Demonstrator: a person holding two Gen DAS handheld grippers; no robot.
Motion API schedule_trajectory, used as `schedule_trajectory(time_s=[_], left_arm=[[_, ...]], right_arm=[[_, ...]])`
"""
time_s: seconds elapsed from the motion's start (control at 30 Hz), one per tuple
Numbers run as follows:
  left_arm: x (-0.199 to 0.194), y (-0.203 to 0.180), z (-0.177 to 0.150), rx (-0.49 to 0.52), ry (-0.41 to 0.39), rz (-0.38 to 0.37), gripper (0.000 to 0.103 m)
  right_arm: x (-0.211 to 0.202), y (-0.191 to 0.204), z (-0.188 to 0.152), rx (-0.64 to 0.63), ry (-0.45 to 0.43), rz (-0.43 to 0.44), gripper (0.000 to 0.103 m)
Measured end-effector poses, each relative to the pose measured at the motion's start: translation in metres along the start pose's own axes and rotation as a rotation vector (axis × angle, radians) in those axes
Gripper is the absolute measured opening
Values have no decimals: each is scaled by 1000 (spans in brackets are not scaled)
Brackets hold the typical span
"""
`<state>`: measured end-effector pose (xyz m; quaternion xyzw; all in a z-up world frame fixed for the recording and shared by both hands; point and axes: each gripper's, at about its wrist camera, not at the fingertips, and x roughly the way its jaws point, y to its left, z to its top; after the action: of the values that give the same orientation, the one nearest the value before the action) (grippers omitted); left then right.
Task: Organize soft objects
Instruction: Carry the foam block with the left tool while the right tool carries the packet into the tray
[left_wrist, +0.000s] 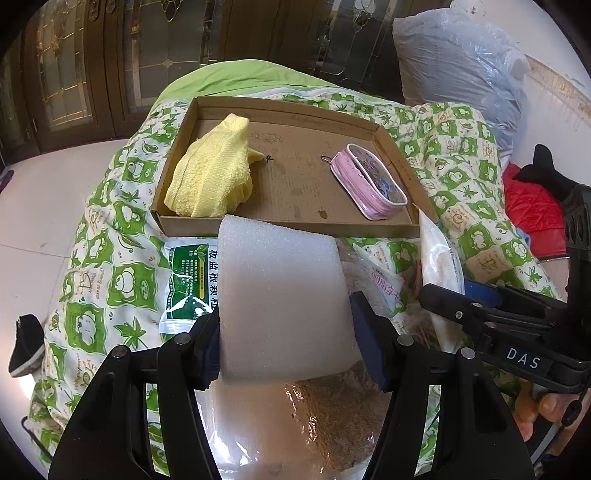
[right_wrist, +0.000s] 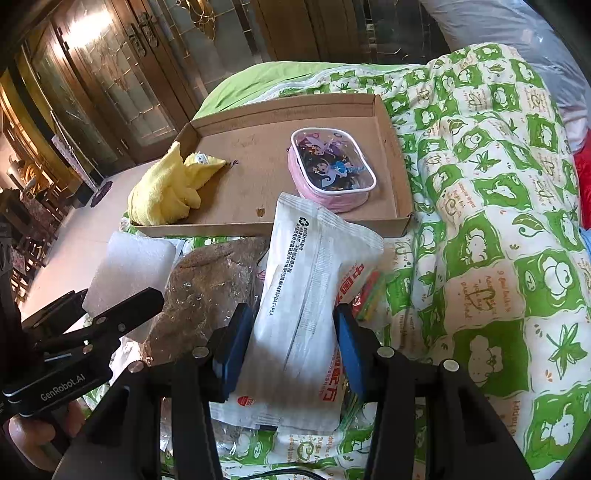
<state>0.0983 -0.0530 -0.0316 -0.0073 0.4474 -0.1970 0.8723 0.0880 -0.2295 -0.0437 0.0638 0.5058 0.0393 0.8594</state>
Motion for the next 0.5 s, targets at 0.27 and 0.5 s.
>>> schedule_trajectory(time_s=[0.27,0.5], left_arm=[[-3,-3,0,22,-18,41,62],[-3,-4,0,25,-25,48,62]], right_arm=[[-2,-2,4,-5,0,9,46],[-13,-16,24,7,-19,14,46]])
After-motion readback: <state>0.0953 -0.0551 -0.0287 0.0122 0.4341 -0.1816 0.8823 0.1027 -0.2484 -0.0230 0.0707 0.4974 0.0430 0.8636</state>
